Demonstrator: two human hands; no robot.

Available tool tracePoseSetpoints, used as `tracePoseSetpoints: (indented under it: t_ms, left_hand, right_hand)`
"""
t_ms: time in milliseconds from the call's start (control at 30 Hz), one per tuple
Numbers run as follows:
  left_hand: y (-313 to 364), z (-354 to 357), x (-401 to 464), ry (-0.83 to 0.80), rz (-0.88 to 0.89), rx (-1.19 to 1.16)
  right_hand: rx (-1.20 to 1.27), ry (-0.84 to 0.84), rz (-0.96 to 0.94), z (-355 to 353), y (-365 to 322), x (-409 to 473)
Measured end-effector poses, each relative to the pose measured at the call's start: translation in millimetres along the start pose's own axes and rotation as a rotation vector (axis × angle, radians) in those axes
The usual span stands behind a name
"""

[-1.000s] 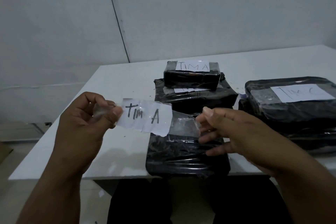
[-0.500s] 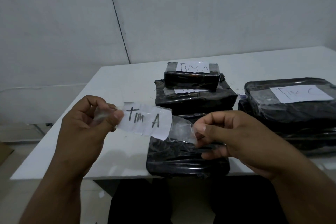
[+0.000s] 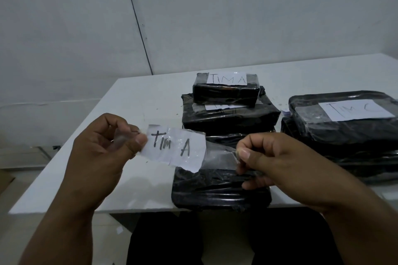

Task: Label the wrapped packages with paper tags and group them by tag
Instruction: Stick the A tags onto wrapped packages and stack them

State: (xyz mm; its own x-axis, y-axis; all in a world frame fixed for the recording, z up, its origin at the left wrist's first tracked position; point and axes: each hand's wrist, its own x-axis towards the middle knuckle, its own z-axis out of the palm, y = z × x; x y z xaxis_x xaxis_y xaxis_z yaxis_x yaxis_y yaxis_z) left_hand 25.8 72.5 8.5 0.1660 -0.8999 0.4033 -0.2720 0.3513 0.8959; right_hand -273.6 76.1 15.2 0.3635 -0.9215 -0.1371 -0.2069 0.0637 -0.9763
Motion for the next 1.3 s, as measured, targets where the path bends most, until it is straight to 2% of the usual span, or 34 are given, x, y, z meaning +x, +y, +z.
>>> tracePoseSetpoints:
  t_ms: [167, 500, 767, 1133, 1233, 1300]
  left_hand:
    - [2, -5, 3, -0.030, 0.056, 0.071]
    - [0, 3, -3, 0.014, 0.021, 0.075]
    - [4, 1, -5, -0.004, 0.029, 0.080]
    - [16, -4, -11, -0.077, 0.103, 0.184]
    - [15, -4, -12, -0.041, 0.095, 0.183]
    - [13, -3, -14, -0.005, 0.067, 0.175]
  right_hand:
    - [-0.070, -0.002, -0.072, -1, -3, -1]
    - [-0.092, 0.182, -0.214, 4, 4, 4]
    - [-0.170, 0.166, -0.164, 3, 3, 0]
    - [-0.607, 0.259, -0.259, 5, -17, -18]
    - [-0.529, 0.225, -0.194, 4, -16, -17]
    - [-0.326, 0.209, -0.132, 5, -14, -16]
